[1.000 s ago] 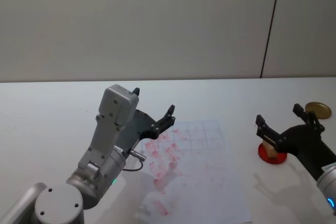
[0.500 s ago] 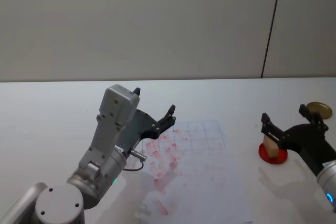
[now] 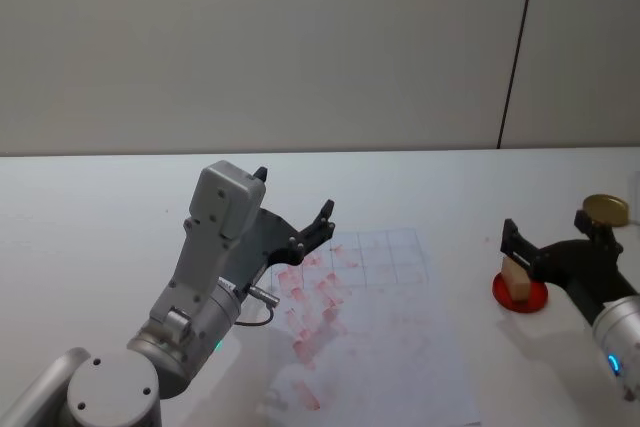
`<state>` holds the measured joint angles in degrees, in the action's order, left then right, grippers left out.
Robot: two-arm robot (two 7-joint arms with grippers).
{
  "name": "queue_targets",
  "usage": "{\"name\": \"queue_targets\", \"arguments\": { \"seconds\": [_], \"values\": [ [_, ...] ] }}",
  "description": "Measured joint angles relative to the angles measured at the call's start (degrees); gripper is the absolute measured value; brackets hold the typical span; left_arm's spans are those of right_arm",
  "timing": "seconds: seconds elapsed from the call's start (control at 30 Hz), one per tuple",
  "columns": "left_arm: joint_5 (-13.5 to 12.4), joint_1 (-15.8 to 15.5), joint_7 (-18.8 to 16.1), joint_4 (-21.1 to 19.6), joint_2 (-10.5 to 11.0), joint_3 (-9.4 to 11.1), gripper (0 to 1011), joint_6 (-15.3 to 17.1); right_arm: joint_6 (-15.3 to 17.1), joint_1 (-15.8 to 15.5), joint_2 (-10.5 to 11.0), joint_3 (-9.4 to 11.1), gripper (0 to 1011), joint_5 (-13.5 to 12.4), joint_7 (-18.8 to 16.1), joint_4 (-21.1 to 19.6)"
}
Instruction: Use the one hand to pick up the stamp and affix it onto the A4 paper.
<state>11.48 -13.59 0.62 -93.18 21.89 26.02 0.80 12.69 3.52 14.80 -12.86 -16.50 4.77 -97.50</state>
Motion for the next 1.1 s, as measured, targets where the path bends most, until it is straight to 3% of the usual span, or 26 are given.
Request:
{"name": "queue_targets", "arguments": {
  "seconds": [0.37, 0.83, 1.1],
  "values": [
    [0.0, 0.0, 0.0, 0.0, 0.0, 0.0, 993, 0.0, 6.5, 1.6, -2.2, -0.6, 1001, -0.5, 2.0, 1.6],
    [0.0, 0.0, 0.0, 0.0, 0.0, 0.0, 993, 0.0, 10.7, 2.7, -3.9, -0.9, 998, -0.3, 4.0, 3.7],
    [0.0, 0.0, 0.0, 0.0, 0.0, 0.0, 993, 0.0, 11.6, 3.3, -4.6, -1.0, 811, 0.5, 4.4, 5.1]
  ]
}}
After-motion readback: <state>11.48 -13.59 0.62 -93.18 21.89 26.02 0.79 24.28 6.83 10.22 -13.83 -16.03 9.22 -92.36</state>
